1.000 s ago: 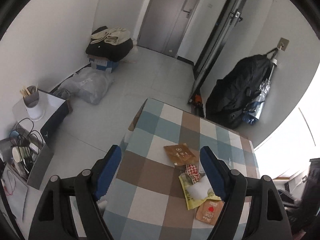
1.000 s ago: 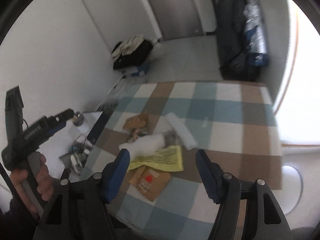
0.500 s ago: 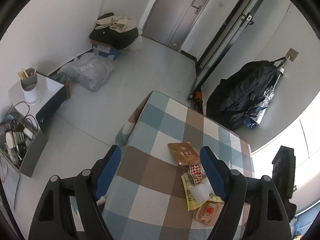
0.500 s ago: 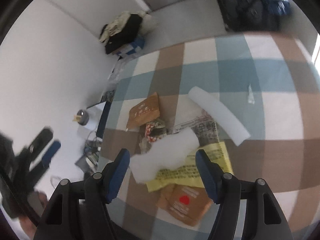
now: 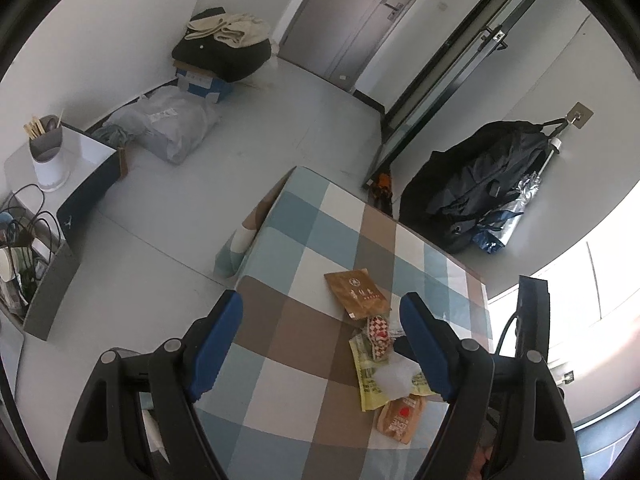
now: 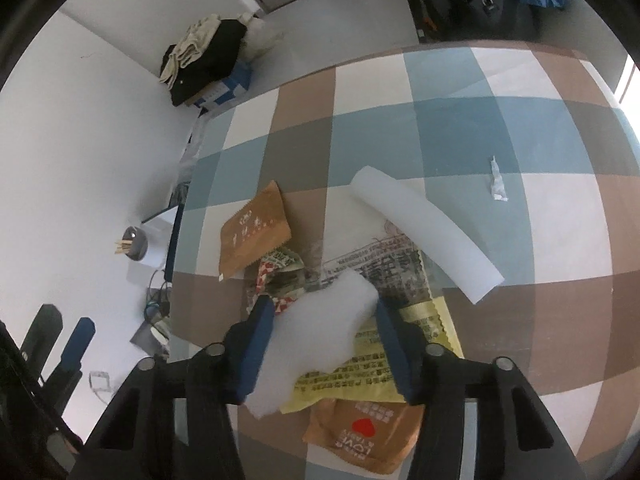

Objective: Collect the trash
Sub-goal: 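Grasp the white foam sheet with the right tool, then grasp the white foam strip with the left tool while the right tool holds foam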

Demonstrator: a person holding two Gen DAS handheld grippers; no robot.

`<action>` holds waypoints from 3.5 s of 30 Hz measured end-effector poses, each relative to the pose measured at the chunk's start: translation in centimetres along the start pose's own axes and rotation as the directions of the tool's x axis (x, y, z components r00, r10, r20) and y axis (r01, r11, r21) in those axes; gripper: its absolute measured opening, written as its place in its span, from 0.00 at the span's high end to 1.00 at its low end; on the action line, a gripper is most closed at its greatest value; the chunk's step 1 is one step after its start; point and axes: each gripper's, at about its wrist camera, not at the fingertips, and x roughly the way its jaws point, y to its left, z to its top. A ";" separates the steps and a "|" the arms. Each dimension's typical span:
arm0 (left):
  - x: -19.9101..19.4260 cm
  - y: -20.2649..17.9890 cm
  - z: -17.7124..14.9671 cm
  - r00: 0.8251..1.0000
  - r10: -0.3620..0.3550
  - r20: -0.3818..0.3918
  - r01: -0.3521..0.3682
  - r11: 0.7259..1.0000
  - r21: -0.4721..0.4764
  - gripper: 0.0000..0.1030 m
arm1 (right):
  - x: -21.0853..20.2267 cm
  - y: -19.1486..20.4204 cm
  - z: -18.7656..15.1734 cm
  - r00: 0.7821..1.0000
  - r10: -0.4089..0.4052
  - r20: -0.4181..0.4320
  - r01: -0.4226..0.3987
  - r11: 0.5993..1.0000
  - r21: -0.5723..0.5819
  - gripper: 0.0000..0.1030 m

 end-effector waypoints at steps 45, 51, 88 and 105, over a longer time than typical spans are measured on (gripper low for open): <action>5.5 -10.8 -2.7 0.967 0.164 -0.196 -0.103 0.952 0.288 0.24 | -10.7 -12.6 -7.8 0.960 0.206 0.187 -0.196 0.978 -0.072 0.64; 9.6 -14.3 -1.5 0.939 0.188 -0.288 -0.095 0.946 0.310 0.24 | -10.7 -14.0 -7.8 0.958 0.212 0.195 -0.205 0.977 -0.054 0.64; 18.4 -17.7 -4.4 0.819 0.408 -0.404 -0.218 0.872 0.438 0.85 | -11.0 -16.4 -7.6 0.940 0.279 0.197 -0.288 0.958 0.014 0.64; 12.6 -19.8 -1.6 0.944 0.167 -0.284 -0.063 0.937 0.343 0.96 | -11.4 -16.8 -8.0 0.938 0.255 0.234 -0.269 0.963 0.028 0.64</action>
